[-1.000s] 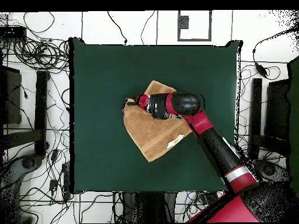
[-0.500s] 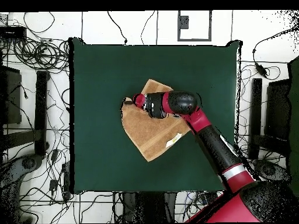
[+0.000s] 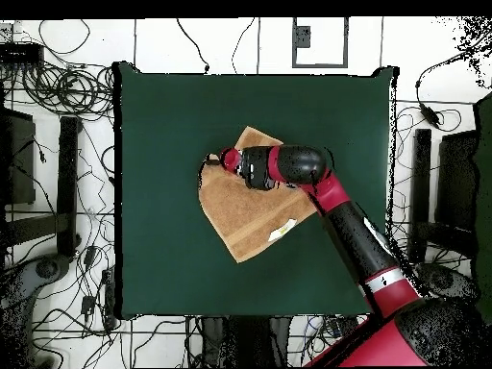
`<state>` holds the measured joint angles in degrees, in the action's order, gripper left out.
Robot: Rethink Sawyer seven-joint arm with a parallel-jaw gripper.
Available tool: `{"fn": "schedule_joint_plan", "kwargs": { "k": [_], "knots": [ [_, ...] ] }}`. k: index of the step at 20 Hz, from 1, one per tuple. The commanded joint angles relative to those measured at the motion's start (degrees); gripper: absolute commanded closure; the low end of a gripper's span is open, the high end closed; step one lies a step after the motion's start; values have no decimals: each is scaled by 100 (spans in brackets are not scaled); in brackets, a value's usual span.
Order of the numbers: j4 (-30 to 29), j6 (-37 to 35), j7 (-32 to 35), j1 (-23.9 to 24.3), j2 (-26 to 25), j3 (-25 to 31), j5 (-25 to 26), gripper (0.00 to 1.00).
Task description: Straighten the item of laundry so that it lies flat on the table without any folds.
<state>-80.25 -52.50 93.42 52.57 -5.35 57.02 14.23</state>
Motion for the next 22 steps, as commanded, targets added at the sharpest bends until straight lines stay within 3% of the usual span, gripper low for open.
{"fn": "schedule_joint_plan", "kwargs": {
  "k": [1, 10, 14, 22],
  "knots": [
    [526, -27, -1561, -146, 233, 22, 435, 100],
    [577, -18, -1899, 143, 724, -415, 1472, 100],
    [667, 195, -1984, 173, 1028, -541, 2159, 100],
    [845, 265, -2156, 247, 760, -285, 2525, 100]
  ]
}}
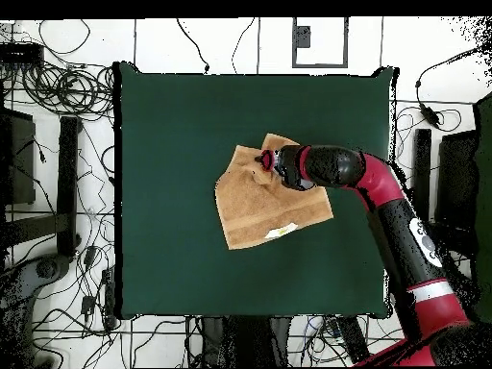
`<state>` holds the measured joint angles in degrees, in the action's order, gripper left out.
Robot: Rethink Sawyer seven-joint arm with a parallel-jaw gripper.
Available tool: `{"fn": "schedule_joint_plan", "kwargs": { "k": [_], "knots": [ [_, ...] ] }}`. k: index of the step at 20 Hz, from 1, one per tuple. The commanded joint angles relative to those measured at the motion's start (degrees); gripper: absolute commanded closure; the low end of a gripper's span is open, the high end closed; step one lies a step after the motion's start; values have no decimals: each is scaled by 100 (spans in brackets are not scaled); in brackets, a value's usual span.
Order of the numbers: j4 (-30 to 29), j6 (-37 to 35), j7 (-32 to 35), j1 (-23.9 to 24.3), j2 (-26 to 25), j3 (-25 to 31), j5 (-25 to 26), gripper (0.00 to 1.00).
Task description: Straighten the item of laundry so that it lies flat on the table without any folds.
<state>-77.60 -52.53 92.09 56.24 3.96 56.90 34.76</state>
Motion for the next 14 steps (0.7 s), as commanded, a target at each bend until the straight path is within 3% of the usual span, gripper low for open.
{"fn": "schedule_joint_plan", "kwargs": {
  "k": [1, 14],
  "knots": [
    [575, 301, -1994, -112, -185, -250, 483, 100],
    [492, 520, -1637, -36, -219, -195, 452, 100]
  ]
}}
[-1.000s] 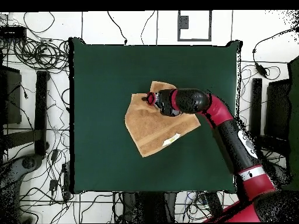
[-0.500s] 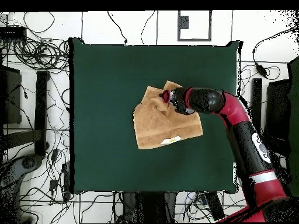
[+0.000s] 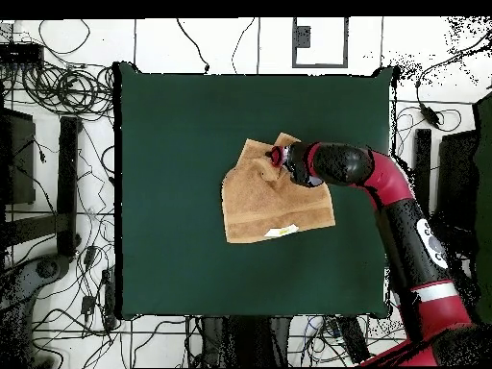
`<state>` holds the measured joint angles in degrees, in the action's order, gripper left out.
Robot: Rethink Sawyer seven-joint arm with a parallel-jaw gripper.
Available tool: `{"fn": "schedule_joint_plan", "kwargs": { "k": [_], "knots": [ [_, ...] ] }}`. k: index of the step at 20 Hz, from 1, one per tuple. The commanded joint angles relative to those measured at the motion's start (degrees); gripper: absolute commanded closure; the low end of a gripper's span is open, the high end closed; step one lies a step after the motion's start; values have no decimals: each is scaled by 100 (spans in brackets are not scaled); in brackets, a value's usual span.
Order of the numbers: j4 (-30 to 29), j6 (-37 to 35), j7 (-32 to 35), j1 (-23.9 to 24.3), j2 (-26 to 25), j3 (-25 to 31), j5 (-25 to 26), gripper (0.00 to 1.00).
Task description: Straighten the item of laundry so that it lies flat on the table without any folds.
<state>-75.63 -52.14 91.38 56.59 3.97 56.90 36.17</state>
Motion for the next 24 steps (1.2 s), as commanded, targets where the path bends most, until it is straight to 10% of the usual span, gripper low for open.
{"fn": "schedule_joint_plan", "kwargs": {
  "k": [1, 10, 20, 21, 24],
  "knots": [
    [279, 492, -1551, -61, -216, -193, 304, 100],
    [370, 355, -2025, -98, -508, 53, 134, 100],
    [-177, 1033, -937, -186, -278, 54, 71, 100],
    [-135, 978, -918, -212, -278, 20, -10, 0],
    [-76, 860, -923, -222, -318, 19, -111, 0]
  ]
}}
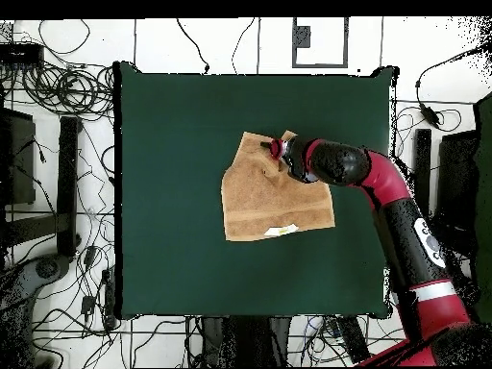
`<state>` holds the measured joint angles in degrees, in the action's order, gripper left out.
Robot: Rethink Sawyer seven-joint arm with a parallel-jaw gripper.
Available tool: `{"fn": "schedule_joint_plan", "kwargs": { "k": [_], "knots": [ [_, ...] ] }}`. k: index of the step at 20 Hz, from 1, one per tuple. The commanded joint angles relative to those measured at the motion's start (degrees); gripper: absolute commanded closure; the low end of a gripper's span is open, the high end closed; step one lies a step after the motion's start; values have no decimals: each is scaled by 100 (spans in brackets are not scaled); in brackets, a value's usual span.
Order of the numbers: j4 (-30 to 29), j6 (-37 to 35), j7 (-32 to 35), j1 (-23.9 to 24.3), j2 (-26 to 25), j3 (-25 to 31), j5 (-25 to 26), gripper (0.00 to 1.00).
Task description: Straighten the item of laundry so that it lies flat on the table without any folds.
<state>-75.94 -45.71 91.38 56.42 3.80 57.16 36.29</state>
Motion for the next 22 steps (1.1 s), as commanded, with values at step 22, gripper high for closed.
{"fn": "schedule_joint_plan", "kwargs": {
  "k": [22],
  "knots": [
    [-556, -1396, 44, -541, 1562, -165, -755, 0]
  ]
}}
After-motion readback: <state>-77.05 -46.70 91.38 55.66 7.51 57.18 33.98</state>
